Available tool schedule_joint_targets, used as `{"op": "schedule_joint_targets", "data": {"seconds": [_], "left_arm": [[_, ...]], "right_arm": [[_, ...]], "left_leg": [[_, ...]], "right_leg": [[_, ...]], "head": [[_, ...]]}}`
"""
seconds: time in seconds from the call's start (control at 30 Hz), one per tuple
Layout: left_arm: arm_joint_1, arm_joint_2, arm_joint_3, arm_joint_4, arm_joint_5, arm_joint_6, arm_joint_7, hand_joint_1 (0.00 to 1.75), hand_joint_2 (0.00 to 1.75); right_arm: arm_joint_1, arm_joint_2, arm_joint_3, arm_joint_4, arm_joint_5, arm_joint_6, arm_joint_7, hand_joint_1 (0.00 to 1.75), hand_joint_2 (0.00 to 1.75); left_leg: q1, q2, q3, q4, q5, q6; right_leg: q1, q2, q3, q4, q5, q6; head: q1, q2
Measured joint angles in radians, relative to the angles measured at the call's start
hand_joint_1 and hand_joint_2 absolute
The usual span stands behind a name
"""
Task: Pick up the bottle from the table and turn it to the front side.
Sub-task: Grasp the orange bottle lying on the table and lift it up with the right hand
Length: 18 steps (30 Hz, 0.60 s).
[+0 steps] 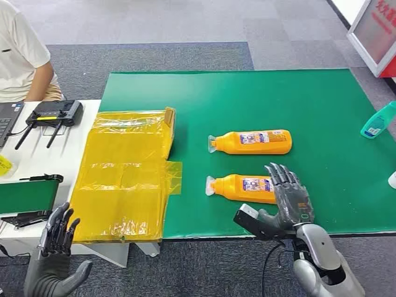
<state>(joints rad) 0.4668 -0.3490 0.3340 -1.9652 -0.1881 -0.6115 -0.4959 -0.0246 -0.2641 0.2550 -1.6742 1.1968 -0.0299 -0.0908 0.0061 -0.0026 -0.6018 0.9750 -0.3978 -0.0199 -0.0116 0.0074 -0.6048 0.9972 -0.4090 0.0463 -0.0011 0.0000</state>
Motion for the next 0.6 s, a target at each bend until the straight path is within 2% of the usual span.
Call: {"op": "schedule_joint_targets", "data": {"seconds": [0.07, 0.27, 0.6], "left_arm": [[-0.002, 0.000, 0.000, 0.002, 0.000, -0.001, -0.001, 0.00, 1.75], [-0.016, 0.005, -0.001, 0.018, 0.014, 0.006, -0.005, 0.00, 1.75], [-0.019, 0.030, -0.010, 0.050, 0.042, 0.029, -0.008, 0.00, 1.75]], "right_arm": [[-0.017, -0.015, 0.010, 0.006, -0.012, 0.020, 0.006, 0.00, 1.75], [-0.164, -0.128, 0.076, 0.099, -0.094, 0.128, 0.036, 0.00, 1.75], [-0.317, -0.269, 0.165, 0.257, -0.185, 0.223, 0.017, 0.00, 1.75]], "left_leg": [[0.000, 0.000, 0.000, 0.000, 0.000, 0.000], [0.000, 0.000, 0.000, 0.000, 0.001, 0.000], [0.000, 0.000, 0.000, 0.000, 0.001, 0.001]], "right_leg": [[0.000, 0.000, 0.000, 0.000, 0.000, 0.000], [0.000, 0.000, 0.000, 0.000, 0.001, 0.001], [0.000, 0.000, 0.000, 0.000, 0.001, 0.002]], "head": [[0.000, 0.000], [0.000, 0.000], [0.000, 0.000]]}}
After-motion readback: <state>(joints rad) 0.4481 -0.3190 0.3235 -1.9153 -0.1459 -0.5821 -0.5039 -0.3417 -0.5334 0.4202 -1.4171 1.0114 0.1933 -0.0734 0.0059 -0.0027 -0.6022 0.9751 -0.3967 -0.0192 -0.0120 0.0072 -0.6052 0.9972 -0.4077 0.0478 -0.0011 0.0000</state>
